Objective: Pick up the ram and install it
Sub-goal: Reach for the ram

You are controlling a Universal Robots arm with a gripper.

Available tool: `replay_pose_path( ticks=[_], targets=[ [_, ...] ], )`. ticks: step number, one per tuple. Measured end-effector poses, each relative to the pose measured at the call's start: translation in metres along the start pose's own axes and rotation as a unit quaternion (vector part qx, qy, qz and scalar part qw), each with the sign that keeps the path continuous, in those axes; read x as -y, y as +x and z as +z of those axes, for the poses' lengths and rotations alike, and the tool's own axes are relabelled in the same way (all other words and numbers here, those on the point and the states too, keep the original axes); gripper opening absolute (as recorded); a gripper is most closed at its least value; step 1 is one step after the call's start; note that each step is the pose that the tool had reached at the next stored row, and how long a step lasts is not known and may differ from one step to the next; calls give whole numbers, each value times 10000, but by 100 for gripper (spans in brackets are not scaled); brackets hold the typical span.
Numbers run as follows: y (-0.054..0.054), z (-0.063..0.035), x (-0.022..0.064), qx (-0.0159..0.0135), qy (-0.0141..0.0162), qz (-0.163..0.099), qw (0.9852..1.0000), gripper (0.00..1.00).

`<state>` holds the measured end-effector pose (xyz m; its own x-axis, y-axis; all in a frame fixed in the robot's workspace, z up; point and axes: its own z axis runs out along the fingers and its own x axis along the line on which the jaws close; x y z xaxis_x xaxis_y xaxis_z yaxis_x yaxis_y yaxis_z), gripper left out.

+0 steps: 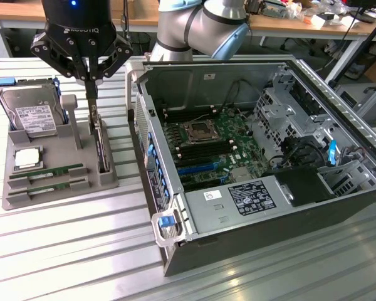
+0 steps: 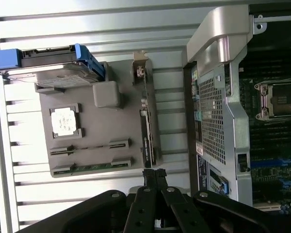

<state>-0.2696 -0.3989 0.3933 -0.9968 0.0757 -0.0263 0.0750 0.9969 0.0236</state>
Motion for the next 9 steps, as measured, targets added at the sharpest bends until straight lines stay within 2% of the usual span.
replay_pose_path(
  ticks=[9],
  targets=[
    [89, -3, 7, 0, 5, 0, 10000, 11]
  ],
)
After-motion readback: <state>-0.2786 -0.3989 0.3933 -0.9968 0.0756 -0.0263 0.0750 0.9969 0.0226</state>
